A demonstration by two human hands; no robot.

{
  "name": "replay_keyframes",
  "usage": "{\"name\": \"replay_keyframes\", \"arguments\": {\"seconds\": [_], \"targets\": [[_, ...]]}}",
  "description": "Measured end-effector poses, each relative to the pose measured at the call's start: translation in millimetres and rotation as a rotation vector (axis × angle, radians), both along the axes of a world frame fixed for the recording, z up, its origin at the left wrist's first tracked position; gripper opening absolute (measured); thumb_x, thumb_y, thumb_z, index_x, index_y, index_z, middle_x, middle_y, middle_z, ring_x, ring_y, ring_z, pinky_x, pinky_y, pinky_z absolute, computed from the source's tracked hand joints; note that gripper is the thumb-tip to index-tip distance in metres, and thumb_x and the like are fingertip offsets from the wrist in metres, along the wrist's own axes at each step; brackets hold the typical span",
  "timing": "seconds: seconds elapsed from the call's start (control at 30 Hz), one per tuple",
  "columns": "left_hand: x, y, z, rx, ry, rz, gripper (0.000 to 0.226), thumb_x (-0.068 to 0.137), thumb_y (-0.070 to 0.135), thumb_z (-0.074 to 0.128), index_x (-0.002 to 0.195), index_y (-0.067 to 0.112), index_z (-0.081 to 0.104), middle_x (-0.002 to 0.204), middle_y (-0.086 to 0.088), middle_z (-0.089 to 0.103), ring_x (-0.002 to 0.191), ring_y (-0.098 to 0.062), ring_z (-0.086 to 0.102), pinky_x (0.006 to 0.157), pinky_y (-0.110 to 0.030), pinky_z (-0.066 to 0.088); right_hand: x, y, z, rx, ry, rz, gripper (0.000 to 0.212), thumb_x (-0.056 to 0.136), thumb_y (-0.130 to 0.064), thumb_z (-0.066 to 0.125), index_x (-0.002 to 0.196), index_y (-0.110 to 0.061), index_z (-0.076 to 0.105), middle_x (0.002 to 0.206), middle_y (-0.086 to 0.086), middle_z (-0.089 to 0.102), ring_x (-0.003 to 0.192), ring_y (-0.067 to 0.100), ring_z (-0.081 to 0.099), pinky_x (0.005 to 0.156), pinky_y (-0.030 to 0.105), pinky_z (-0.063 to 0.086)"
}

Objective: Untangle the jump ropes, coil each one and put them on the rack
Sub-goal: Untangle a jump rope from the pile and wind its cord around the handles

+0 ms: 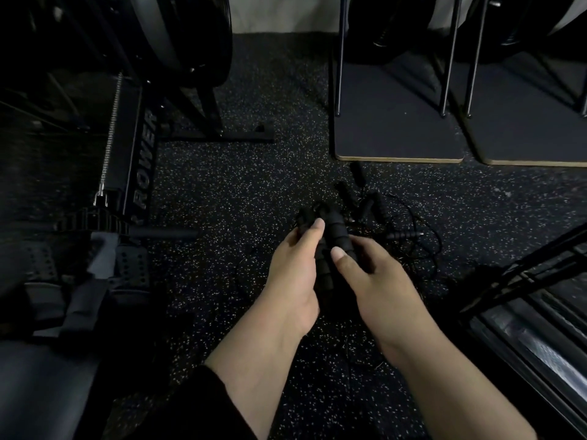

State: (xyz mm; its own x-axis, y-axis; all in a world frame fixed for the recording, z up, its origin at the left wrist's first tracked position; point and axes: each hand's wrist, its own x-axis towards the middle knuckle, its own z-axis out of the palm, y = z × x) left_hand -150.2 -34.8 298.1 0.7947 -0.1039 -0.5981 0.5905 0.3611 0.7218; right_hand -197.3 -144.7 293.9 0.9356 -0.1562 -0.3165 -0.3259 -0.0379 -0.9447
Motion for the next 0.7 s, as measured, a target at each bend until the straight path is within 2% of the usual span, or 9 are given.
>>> {"name": "replay_keyframes", "arguments": {"seconds": [0.07, 0.17, 0.23, 0.3, 0.33, 0.4, 0.47, 0.6, 0.7], "targets": [[-4.1, 0.4, -0.7, 0.007, -0.019, 0.002, 0.025, 0.099, 0.040, 0.064, 0.113, 0.021, 0.073, 0.104, -0.010, 0.079, 0.096, -0.028, 0.077, 0.082, -0.046, 0.063, -10.7, 2.0, 4.1, 0.032, 0.005, 0.080, 0.031, 0.102, -0.042, 0.060, 0.131, -0.049, 0.058, 0.103, -0.019, 0.077, 0.095, 0.002, 0.074, 0.082, 0.029, 0.062], [-9.4, -2.7, -1.2, 0.031, -0.017, -0.036, 0.025, 0.099, 0.041, 0.064, 0.113, 0.022, 0.072, 0.103, -0.010, 0.079, 0.095, -0.028, 0.077, 0.084, -0.047, 0.063, -19.7, -3.7, 4.3, 0.025, 0.033, 0.162, 0.044, 0.094, -0.044, 0.070, 0.133, -0.051, 0.052, 0.106, -0.022, 0.075, 0.097, -0.004, 0.071, 0.075, 0.016, 0.058], [-11.0, -6.4, -0.5, 0.033, -0.018, -0.070, 0.025, 0.100, 0.039, 0.063, 0.117, 0.022, 0.070, 0.105, -0.008, 0.079, 0.098, -0.026, 0.077, 0.091, -0.048, 0.061, -17.8, -12.3, 6.8, -0.118, 0.060, 0.207, 0.051, 0.089, -0.049, 0.073, 0.134, -0.048, 0.049, 0.108, -0.019, 0.074, 0.096, -0.008, 0.068, 0.072, 0.008, 0.052], [-10.5, -10.2, -1.5, 0.029, -0.036, -0.091, 0.024, 0.101, 0.037, 0.063, 0.121, 0.026, 0.068, 0.108, -0.004, 0.079, 0.102, -0.024, 0.075, 0.097, -0.050, 0.058, -12.5, -20.6, 7.8, -0.325, 0.055, 0.277, 0.059, 0.088, -0.053, 0.073, 0.139, -0.046, 0.044, 0.115, -0.019, 0.068, 0.100, -0.007, 0.064, 0.074, 0.009, 0.047], [-9.3, -12.2, -1.7, 0.026, -0.045, -0.093, 0.022, 0.101, 0.037, 0.063, 0.120, 0.028, 0.067, 0.108, -0.003, 0.079, 0.103, -0.023, 0.075, 0.098, -0.050, 0.057, -9.6, -23.0, 7.8, -0.355, 0.048, 0.286, 0.060, 0.088, -0.050, 0.074, 0.140, -0.047, 0.043, 0.115, -0.021, 0.067, 0.101, -0.009, 0.062, 0.075, 0.008, 0.046], [-6.2, -15.0, -3.2, 0.013, -0.058, -0.090, 0.019, 0.100, 0.037, 0.064, 0.118, 0.032, 0.067, 0.105, 0.000, 0.079, 0.101, -0.021, 0.075, 0.094, -0.046, 0.059, -5.7, -23.0, 6.3, -0.277, 0.047, 0.293, 0.064, 0.088, -0.038, 0.077, 0.138, -0.052, 0.038, 0.104, -0.027, 0.069, 0.096, -0.017, 0.061, 0.072, 0.002, 0.044], [-2.8, -18.0, -5.3, -0.001, -0.078, -0.108, 0.018, 0.100, 0.039, 0.063, 0.117, 0.035, 0.066, 0.101, 0.005, 0.080, 0.096, -0.014, 0.076, 0.086, -0.037, 0.061, -3.3, -23.4, -0.4, -0.212, 0.065, 0.275, 0.074, 0.085, -0.035, 0.080, 0.138, -0.054, 0.033, 0.104, -0.029, 0.070, 0.094, -0.021, 0.060, 0.070, -0.002, 0.043], [6.2, -22.2, -9.6, 0.022, -0.069, -0.110, 0.020, 0.102, 0.040, 0.059, 0.120, 0.035, 0.066, 0.101, 0.006, 0.080, 0.101, -0.014, 0.075, 0.097, -0.042, 0.058, 6.2, -28.0, -6.9, -0.178, 0.101, 0.213, 0.062, 0.080, -0.040, 0.084, 0.129, -0.047, 0.047, 0.101, -0.024, 0.073, 0.089, -0.014, 0.065, 0.069, 0.007, 0.049], [12.9, -24.1, -13.8, 0.030, -0.062, -0.068, 0.025, 0.103, 0.038, 0.058, 0.126, 0.031, 0.064, 0.104, 0.003, 0.079, 0.101, -0.017, 0.075, 0.097, -0.045, 0.058, 12.1, -29.6, -9.9, -0.263, 0.072, 0.223, 0.061, 0.081, -0.045, 0.082, 0.129, -0.050, 0.045, 0.104, -0.023, 0.072, 0.091, -0.015, 0.063, 0.072, 0.007, 0.047]]}}
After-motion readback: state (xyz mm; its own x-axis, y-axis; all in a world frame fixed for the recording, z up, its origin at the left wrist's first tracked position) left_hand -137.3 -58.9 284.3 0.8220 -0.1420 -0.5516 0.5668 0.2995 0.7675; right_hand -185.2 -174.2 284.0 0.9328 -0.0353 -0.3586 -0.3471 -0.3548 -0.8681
